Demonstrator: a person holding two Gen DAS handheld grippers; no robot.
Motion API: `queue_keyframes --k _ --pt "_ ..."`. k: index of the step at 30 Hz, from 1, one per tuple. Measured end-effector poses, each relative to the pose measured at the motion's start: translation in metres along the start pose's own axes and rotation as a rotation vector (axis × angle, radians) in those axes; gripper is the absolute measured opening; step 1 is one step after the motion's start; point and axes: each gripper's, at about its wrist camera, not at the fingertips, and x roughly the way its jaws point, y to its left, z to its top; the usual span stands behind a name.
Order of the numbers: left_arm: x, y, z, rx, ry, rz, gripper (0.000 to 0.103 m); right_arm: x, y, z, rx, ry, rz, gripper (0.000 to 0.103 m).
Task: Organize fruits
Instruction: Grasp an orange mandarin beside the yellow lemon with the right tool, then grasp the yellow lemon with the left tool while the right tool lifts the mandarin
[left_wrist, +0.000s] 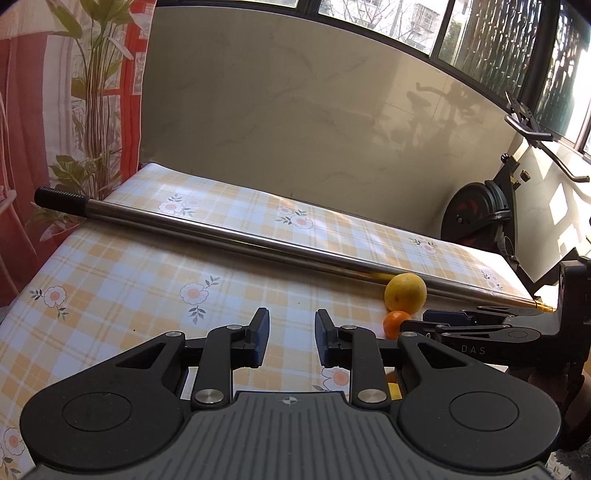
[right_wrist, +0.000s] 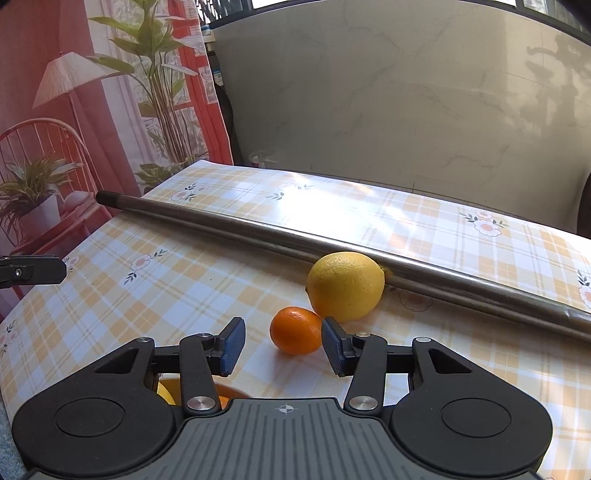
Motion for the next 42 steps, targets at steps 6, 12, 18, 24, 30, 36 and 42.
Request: queue_keyframes --k 6,12,18,24,30,36,42 --pt "0.009 0.002 -0.002 -0.015 0.014 -0.015 0.028 0.024 -0.002 0.002 -0.01 0.041 -0.017 0.044" --pt "0.018 0.004 -0.005 -0.036 0.035 -0.016 0.028 0.035 0.001 0.002 -0.032 0.066 -0.011 0.044" --pt "0.021 -0.003 -0.004 -0.025 0.042 -0.021 0.028 0.036 0.001 0.003 -0.044 0.075 -0.03 0.036" --pt "0.027 -0.01 -0.003 -0.021 0.063 -0.037 0.028 0.024 -0.01 -0.007 -0.017 0.055 -0.051 0.036" --pt "0.03 -0.029 0.0 0.014 0.074 -0.066 0.029 -0.004 -0.03 -0.027 0.06 -0.032 -0.034 0.036" --pt "0.038 -0.055 0.001 0.041 0.083 -0.081 0.029 -0.028 -0.05 -0.049 0.084 -0.093 -0.051 0.036" --pt "0.042 -0.074 -0.001 0.1 0.105 -0.071 0.029 -0.05 -0.066 -0.071 0.096 -0.182 -0.054 0.036"
